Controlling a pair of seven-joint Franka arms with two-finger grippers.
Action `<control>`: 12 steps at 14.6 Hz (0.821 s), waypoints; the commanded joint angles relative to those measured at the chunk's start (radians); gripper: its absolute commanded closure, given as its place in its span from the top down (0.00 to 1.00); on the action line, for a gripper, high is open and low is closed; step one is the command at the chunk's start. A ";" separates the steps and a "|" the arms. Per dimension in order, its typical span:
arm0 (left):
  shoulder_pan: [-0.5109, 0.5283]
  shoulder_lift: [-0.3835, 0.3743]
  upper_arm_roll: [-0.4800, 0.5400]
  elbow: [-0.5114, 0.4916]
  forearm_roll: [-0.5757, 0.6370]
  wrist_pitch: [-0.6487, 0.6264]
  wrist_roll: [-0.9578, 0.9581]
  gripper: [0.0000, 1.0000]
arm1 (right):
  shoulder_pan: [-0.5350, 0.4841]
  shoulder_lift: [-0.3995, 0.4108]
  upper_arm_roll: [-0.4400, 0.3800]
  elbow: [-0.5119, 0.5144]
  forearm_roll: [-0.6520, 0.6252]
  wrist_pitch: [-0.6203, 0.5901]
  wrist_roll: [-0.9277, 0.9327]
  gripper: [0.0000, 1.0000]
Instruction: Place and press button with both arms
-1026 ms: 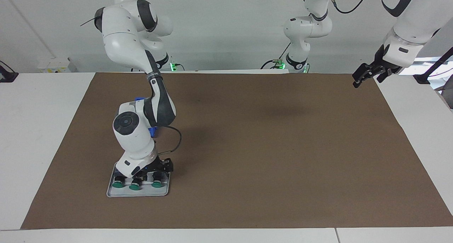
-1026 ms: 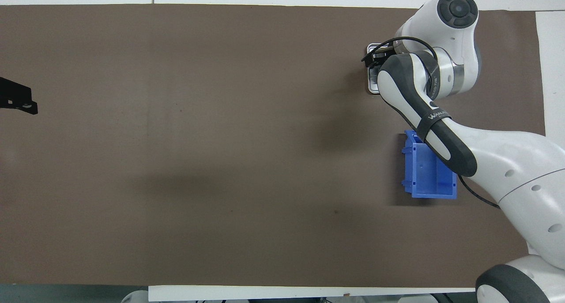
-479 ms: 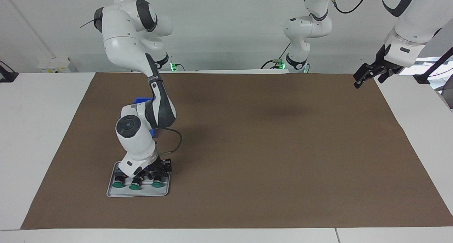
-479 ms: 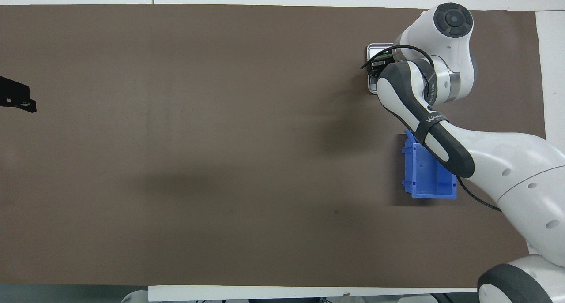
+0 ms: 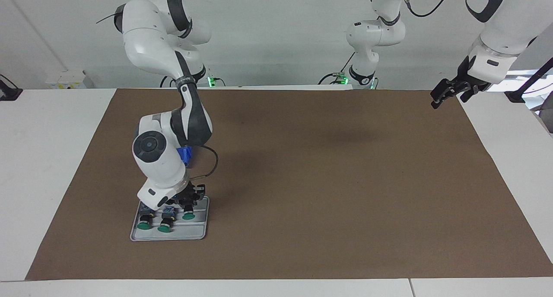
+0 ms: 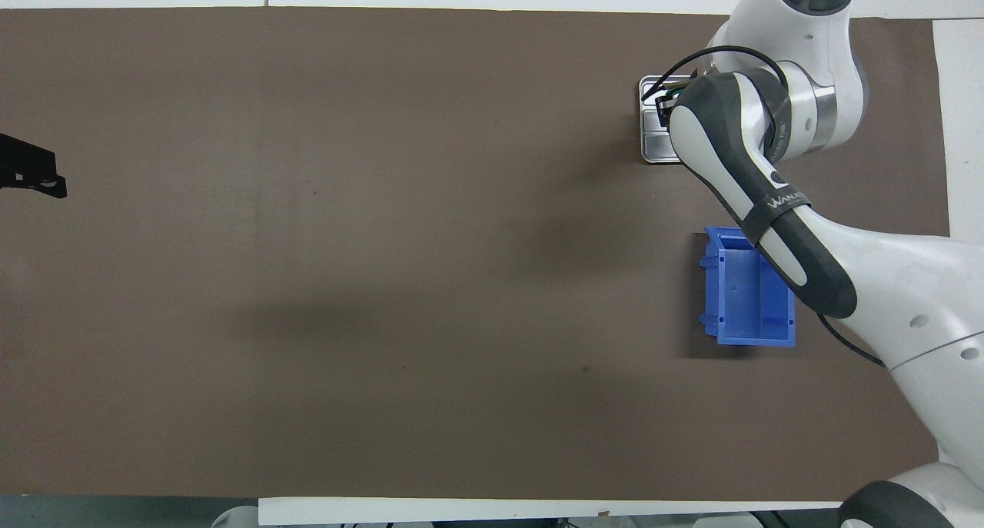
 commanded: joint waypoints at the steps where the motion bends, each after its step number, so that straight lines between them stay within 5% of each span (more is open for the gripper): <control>1: -0.002 -0.036 0.005 -0.043 0.000 0.025 0.015 1.00 | 0.110 -0.052 0.003 0.006 0.006 -0.094 0.218 0.00; 5: 0.001 -0.036 0.005 -0.043 0.000 0.024 0.014 1.00 | 0.299 -0.070 0.008 -0.003 0.029 -0.119 0.733 0.00; 12: -0.002 -0.037 0.005 -0.044 0.000 0.015 0.009 1.00 | 0.406 -0.084 0.054 -0.061 0.089 -0.017 1.554 0.03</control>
